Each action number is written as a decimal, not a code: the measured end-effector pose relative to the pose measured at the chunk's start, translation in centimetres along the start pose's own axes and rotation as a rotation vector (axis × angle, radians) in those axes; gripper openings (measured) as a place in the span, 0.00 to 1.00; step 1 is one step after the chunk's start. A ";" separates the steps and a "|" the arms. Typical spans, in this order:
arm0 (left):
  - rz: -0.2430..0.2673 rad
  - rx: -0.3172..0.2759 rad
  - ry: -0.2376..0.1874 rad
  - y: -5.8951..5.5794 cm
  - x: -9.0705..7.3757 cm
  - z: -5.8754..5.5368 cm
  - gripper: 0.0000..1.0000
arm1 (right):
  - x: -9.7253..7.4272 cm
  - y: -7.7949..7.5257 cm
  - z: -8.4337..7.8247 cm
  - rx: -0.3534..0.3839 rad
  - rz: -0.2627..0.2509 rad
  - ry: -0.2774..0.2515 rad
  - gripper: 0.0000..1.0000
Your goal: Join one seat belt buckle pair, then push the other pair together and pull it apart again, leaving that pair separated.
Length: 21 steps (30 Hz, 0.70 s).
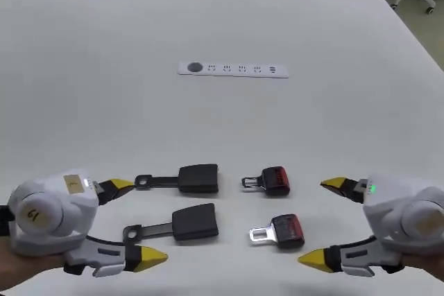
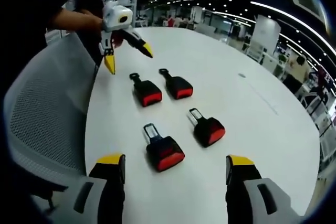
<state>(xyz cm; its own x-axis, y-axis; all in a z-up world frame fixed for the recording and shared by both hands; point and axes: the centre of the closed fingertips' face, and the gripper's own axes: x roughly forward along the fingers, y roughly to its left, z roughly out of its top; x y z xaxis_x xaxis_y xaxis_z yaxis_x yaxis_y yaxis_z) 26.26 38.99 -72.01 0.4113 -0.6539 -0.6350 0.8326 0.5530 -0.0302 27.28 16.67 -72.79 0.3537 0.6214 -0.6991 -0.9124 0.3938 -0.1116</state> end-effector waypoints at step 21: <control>-0.095 0.080 0.144 0.1 3.5 -0.7 0.58 | 2.3 1.8 -0.5 -0.162 0.148 0.091 0.51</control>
<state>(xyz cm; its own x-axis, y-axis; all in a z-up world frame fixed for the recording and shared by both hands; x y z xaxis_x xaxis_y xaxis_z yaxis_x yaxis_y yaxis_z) 27.51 37.10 -74.73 0.2768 -0.6175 -0.7363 0.8943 0.4459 -0.0377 26.34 18.46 -74.99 0.2001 0.5978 -0.7763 -0.9767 0.1848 -0.1095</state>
